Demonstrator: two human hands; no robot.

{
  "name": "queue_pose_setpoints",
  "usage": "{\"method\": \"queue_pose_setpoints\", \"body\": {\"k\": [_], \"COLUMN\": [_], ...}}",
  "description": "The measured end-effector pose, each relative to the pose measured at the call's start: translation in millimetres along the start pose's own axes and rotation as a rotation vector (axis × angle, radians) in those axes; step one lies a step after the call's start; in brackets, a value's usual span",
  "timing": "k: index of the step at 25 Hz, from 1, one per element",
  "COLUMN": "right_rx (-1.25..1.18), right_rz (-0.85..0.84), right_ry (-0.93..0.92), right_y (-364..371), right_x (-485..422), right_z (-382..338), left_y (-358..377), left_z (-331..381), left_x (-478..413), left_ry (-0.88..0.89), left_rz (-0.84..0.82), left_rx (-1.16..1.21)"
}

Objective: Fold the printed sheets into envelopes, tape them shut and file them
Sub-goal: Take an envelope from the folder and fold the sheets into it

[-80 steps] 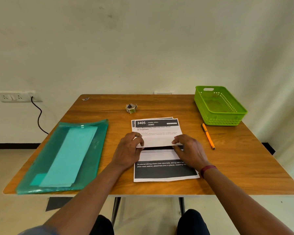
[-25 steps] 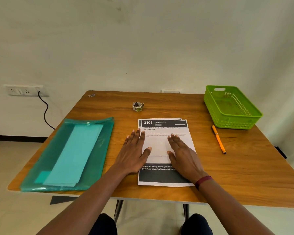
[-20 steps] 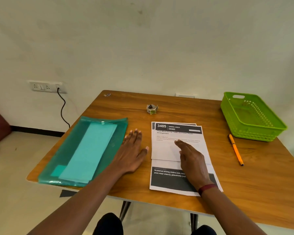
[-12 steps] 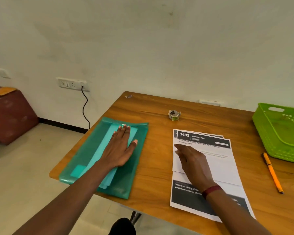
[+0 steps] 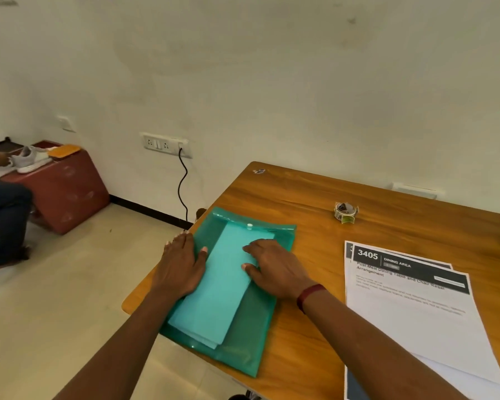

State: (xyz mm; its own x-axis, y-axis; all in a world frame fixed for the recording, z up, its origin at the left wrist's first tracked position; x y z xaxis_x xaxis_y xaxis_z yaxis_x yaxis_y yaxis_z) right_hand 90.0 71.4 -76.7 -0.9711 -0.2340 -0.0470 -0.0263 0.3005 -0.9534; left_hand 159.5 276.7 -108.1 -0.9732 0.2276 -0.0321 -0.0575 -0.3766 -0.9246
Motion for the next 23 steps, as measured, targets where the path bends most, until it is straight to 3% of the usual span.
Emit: {"method": "queue_pose_setpoints", "body": {"k": [4,15,23], "right_rx": [-0.013,-0.079,-0.198], "right_rz": [-0.031,0.022,-0.202], "right_ry": [0.018,0.257,0.313], "right_y": [5.8,-31.2,-32.7], "right_x": [-27.7,-99.8,-120.8], "right_z": [0.0,53.5,54.4], "left_y": [-1.0,-7.5,-0.3], "left_z": [0.3,-17.1,-21.8], "left_x": [4.0,-1.3,-4.1], "left_ry": [0.044,-0.052,-0.016], "left_rz": [0.083,0.169,0.196], "left_rx": [0.094,0.461,0.503]}}
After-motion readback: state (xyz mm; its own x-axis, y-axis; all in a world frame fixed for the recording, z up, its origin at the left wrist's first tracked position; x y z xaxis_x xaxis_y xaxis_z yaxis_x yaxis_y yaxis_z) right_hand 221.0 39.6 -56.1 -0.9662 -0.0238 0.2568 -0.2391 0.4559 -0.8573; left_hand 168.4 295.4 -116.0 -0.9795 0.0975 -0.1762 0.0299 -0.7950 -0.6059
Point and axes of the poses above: each hand's wrist, its own x-axis away from the middle knuckle, its own y-axis out of the palm, z = x × y, the point moved 5 cm from there along -x, towards the middle knuckle, and after that the axes turned 4 degrees about -z, right-handed, at the moved point
